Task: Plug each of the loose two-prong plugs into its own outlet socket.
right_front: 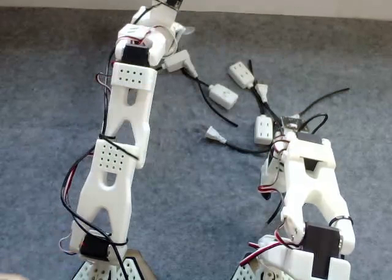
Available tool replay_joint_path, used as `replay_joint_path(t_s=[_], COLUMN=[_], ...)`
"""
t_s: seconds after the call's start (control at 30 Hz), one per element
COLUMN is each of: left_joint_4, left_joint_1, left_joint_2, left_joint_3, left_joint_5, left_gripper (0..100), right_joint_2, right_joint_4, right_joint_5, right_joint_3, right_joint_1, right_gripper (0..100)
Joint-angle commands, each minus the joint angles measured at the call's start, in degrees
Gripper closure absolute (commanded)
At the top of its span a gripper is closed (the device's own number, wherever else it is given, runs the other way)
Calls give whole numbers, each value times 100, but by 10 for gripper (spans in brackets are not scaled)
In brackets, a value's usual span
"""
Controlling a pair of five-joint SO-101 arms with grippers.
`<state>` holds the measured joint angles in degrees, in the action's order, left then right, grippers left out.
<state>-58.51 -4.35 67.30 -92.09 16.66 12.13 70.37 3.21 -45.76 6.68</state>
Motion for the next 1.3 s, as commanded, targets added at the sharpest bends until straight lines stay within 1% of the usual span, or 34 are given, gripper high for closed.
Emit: replay_joint_path(t_s=[0.0, 0.17, 0.27, 0.37, 0.43, 0.53, 0.63, 0.73, 0.87, 0.93, 1.13, 1.27], left_joint_4=[-862, -2646, -3560, -4158, -4308, -4316, -4334, -4334, -4316, -4246, -3349, -2462], left_joint_1=[22, 31, 22, 66, 119, 303, 374, 347, 268, 242, 277, 277], left_joint_2=[-752, -1657, -2097, -2457, -2633, -2853, -3073, -3415, -3793, -3793, -3793, -3802], left_joint_3=[-303, -321, -321, -321, -268, -48, 549, 1578, 2976, 3486, 5007, 5895], left_joint_5=[-79, -79, -141, -624, -862, -1275, -1600, -1829, -2295, -2505, -3077, -3552], left_gripper=[702, 702, 702, 702, 702, 702, 702, 702, 702, 702, 702, 702], right_joint_2=[198, 198, 242, 233, 242, 242, 242, 189, 171, 48, -1112, -2185], right_joint_4=[-75, -84, -84, -40, -31, 110, 435, 690, 637, 497, -180, -567], right_joint_5=[9, 9, 9, 9, 18, 308, 580, 897, 1248, 1486, 2286, 2796], right_joint_3=[13, 31, 75, 356, 585, 980, 1666, 2554, 3574, 3996, 4752, 5367], right_joint_1=[40, 48, 57, 48, 66, 57, 66, 84, 40, -145, -470, -567], right_gripper=[724, 724, 724, 724, 724, 724, 724, 724, 723, 723, 723, 723])
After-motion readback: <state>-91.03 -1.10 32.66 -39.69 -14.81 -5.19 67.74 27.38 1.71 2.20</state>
